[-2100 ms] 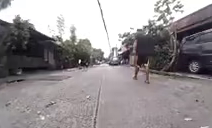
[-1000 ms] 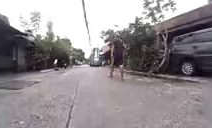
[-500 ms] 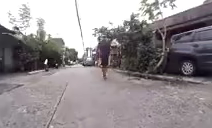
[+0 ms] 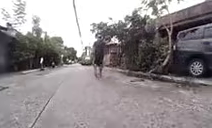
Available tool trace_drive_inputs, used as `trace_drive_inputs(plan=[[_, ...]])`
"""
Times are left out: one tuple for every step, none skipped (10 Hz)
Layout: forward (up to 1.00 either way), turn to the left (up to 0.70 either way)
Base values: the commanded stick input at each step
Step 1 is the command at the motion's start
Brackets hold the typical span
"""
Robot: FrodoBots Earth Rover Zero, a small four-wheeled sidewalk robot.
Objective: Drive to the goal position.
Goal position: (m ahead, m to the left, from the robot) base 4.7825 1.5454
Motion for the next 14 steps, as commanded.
trace_drive_inputs(plan=[[1.0, 0.0], [1.0, 0.0], [1.0, 0.0], [1.0, 0.0], [1.0, 0.0], [1.0, 0.0], [1.0, 0.0], [1.0, 0.0], [1.0, 0.0], [1.0, 0.0], [1.0, 0.0], [1.0, 0.0], [1.0, 0.0], [1.0, 0.0]])
